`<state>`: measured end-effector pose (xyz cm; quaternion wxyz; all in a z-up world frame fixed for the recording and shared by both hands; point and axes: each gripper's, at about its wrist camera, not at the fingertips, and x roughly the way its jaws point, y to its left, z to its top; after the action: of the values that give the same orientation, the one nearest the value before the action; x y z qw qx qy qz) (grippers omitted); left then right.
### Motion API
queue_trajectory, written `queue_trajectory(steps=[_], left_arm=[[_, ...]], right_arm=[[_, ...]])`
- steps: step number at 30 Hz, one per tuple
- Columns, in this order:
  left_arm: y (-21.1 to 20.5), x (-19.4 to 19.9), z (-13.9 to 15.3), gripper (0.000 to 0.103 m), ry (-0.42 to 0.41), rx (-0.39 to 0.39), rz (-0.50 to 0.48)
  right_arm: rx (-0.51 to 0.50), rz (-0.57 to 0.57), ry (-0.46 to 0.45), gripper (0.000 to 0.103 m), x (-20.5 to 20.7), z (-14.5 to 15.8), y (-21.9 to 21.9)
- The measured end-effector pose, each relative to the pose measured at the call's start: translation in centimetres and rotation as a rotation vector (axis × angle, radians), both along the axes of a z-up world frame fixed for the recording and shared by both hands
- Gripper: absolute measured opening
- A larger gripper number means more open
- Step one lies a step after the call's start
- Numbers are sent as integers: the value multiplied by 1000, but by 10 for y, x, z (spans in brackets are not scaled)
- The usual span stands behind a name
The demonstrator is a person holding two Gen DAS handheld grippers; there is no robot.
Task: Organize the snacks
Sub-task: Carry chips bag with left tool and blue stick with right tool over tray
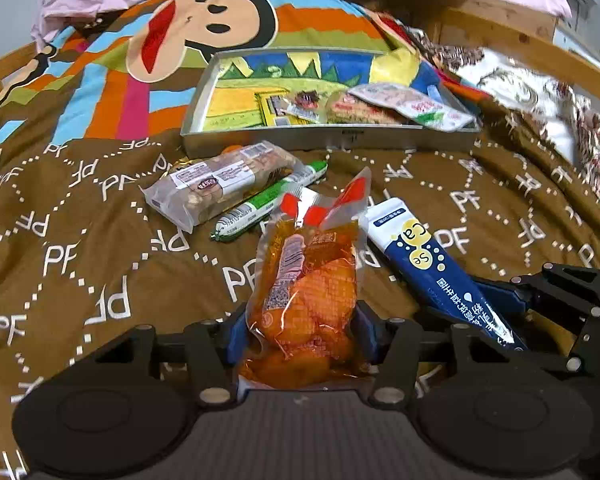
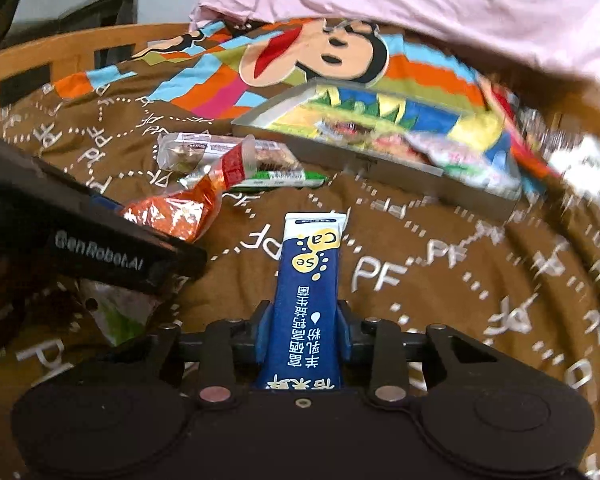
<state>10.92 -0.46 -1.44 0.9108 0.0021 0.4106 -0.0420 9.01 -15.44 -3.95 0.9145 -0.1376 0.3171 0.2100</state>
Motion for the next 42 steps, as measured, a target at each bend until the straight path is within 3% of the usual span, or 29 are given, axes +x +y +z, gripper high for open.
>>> queue_trajectory(steps=[4,10,24,34,42], left_arm=[[-3,-6,6,55,-31,-17,9],[-6,-10,10,55,-56,-33,13],[4,12,43,55,-92,-101,20],[40,72,80,55,-123,-69,-10],[60,124,70,55,-158,-63,-5]], right_arm=[[-79,16,-100,34,-9,3,2],[-114,13,-193,34,-15,13,1],[-9,-34,-312,34,-12,45,-16],[49,-78,-346,34,27,53,-28],[53,-124,-351,34,66,50,-33]])
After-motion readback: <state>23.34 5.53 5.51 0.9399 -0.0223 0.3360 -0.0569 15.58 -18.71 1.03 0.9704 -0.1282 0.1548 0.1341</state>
